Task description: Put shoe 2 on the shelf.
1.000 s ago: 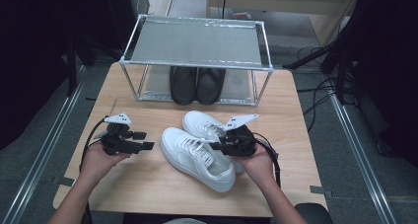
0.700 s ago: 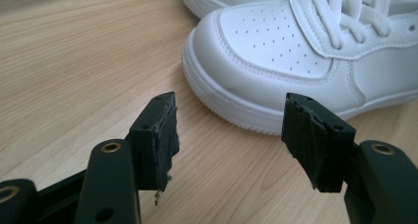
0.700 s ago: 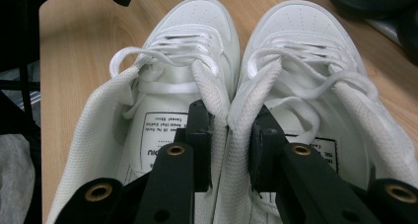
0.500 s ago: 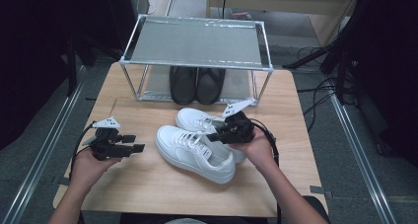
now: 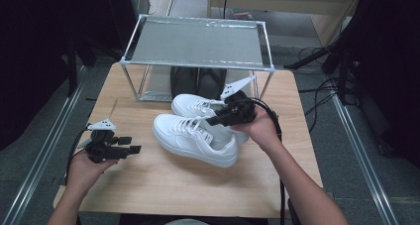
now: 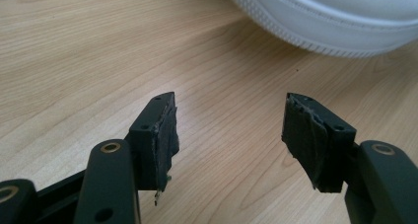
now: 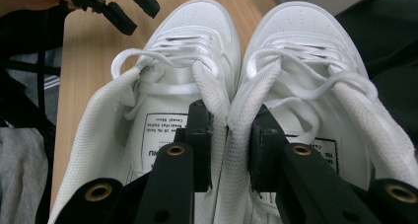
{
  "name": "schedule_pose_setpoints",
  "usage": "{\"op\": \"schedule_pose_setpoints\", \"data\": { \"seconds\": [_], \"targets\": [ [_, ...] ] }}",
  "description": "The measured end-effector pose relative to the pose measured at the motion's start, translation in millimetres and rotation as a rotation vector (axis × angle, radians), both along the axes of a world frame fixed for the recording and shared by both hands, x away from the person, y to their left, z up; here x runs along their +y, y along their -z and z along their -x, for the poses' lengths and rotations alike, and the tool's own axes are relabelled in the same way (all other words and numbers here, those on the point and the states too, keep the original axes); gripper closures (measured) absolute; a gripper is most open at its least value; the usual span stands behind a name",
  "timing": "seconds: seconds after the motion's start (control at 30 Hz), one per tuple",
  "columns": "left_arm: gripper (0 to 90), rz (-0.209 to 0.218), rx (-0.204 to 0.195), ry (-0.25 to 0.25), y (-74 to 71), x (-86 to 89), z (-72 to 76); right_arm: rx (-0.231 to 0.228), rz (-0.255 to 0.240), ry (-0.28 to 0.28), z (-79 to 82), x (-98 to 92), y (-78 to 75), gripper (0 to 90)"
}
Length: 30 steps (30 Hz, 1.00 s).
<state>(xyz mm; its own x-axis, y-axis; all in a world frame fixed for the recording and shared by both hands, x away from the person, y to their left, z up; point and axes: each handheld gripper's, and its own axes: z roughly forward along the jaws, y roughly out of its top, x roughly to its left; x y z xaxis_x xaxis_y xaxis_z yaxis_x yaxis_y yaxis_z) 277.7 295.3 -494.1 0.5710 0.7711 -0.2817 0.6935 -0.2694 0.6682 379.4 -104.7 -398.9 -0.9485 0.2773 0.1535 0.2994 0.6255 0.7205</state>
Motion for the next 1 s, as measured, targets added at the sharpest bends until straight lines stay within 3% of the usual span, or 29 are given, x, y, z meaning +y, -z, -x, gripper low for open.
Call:
{"op": "schedule_pose_setpoints", "data": {
  "seconds": [0.43, 0.6, 0.87, 1.0],
  "targets": [
    [38.2, -0.003, 0.009, 0.01, 2.2, -2.6, -1.8, -0.02, -0.025, -0.043, -13.5, 15.0, -44.0, 76.0],
    [38.2, -0.004, 0.011, 0.015, 2.8, -3.4, -1.8, -0.005, -0.063, -0.049, -19.8, 19.5, -58.7, 76.0],
    [38.0, -0.003, 0.005, 0.015, 3.1, -4.7, -2.6, -0.054, -0.056, -0.081, -18.8, 35.5, -87.1, 76.0],
    [38.0, -0.007, 0.004, 0.02, 3.1, -4.9, -2.5, -0.063, -0.078, -0.082, -19.8, 39.1, -102.1, 76.0]
  ]
}}
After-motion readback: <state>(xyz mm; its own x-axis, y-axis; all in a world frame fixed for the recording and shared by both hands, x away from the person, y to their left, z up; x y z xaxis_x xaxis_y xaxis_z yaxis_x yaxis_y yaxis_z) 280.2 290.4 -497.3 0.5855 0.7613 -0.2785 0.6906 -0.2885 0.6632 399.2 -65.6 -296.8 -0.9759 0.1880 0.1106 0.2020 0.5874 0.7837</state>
